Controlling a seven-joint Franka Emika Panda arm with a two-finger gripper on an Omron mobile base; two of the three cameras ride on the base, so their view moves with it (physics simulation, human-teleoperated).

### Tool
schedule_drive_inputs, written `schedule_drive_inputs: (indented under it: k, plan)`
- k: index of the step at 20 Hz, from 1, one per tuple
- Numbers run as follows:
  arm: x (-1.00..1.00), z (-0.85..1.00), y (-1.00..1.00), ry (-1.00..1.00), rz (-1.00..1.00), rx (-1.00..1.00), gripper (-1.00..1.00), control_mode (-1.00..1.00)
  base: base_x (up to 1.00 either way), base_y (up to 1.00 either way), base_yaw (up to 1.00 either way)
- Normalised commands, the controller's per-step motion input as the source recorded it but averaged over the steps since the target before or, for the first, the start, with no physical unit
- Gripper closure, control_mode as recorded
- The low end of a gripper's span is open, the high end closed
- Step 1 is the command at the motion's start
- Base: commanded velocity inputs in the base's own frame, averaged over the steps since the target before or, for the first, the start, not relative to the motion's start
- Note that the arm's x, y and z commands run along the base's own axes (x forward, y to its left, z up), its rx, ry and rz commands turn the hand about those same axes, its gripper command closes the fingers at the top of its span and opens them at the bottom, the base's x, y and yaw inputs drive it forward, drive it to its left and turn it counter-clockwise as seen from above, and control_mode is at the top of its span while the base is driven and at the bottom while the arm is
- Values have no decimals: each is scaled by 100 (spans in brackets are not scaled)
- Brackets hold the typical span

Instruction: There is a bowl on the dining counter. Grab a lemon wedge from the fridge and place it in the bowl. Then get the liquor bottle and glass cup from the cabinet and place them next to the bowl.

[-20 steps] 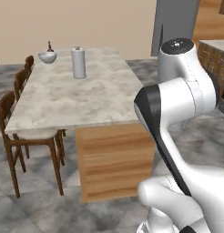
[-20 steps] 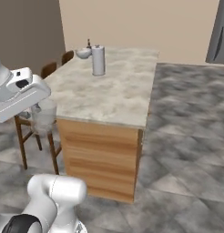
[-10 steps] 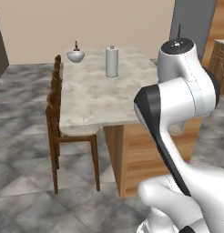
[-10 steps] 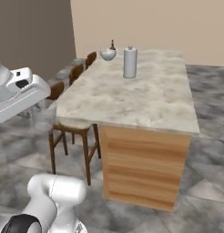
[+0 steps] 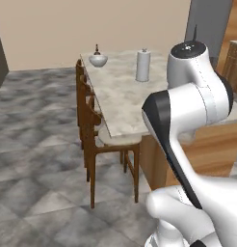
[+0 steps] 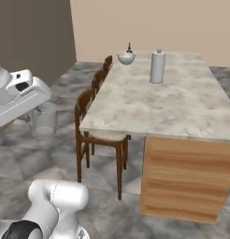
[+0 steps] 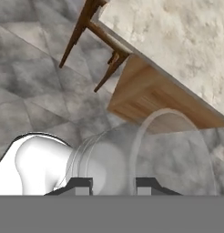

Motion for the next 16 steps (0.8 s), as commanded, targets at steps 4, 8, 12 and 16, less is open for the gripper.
schedule_drive_inputs:
  k: [4,8,12,16]
  plan:
    - [0,0,0,0,0,0,100,100,51,100,-28]
    - [0,0,0,0,0,0,100,100,57,92,-31]
    - [0,0,0,0,0,0,100,100,67,83,-33]
    - [0,0,0,0,0,0,100,100,74,78,-33]
